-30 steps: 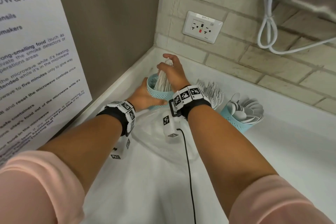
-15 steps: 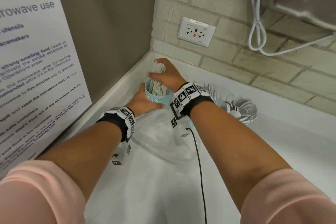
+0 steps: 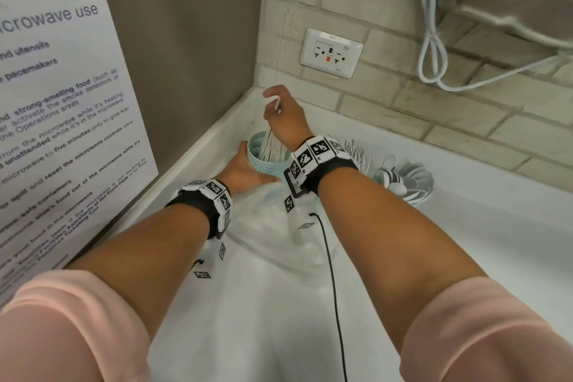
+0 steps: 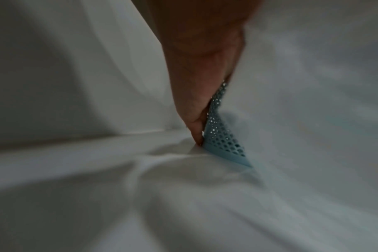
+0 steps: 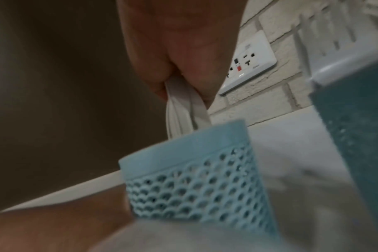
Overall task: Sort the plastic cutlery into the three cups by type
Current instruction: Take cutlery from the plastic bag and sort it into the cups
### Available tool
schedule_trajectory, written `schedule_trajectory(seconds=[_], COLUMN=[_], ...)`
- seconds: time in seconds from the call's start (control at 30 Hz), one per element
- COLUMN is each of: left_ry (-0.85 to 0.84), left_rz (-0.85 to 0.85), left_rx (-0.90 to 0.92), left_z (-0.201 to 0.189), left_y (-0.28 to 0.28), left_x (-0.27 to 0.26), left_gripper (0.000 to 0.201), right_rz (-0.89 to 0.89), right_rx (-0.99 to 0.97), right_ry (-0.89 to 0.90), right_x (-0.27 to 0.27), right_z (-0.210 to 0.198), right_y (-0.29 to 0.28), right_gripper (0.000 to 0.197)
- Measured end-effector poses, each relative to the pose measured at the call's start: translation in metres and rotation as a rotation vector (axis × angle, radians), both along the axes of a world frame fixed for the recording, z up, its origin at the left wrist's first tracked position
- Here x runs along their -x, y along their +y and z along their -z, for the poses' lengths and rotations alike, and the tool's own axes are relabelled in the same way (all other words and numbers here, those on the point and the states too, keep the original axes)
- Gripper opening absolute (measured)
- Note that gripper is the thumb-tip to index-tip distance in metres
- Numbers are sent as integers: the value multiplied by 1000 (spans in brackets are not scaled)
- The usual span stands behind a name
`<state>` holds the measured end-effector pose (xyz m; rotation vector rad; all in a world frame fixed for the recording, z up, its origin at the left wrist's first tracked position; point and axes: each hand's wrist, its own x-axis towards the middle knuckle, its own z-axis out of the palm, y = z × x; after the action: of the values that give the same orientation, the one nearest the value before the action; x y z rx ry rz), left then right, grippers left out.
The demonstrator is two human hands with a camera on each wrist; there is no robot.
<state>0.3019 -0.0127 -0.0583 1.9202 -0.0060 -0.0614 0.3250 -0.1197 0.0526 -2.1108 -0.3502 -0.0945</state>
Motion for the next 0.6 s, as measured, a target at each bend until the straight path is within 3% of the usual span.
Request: schedule_trajectory(seconds=[0.07, 0.1, 0.17, 0.23, 0.3, 0.43, 0.5, 0.6], left_ry=[17, 17, 3, -1, 84, 330, 282, -100], left_rz=[-23, -34, -10, 41, 46, -161, -345, -345], left_rx=[4, 5, 42, 61, 25, -79, -171, -341], left_z=[-6, -9, -25, -35, -46, -67, -72, -74], left_y=[-4, -6, -11, -14, -12, -11, -16, -41], left_x=[5, 6, 19, 27, 36, 42, 48, 61], left_gripper=[108, 90, 58, 56, 60, 66, 70, 52], right_rz=[-149, -183, -154, -52, 58, 233, 280, 286], right_rx=[332, 454, 454, 335, 339, 480, 487, 489], right_ry=[45, 67, 79, 21, -21, 17, 53, 93], right_x=[2, 2, 4, 8, 11, 13, 14, 21], right_z=[-6, -8, -12, -19, -26, -35, -33, -25], right_y=[-7, -11, -18, -27, -41, -82, -101, -119], right_gripper=[35, 41, 57, 64, 60, 58, 64, 76])
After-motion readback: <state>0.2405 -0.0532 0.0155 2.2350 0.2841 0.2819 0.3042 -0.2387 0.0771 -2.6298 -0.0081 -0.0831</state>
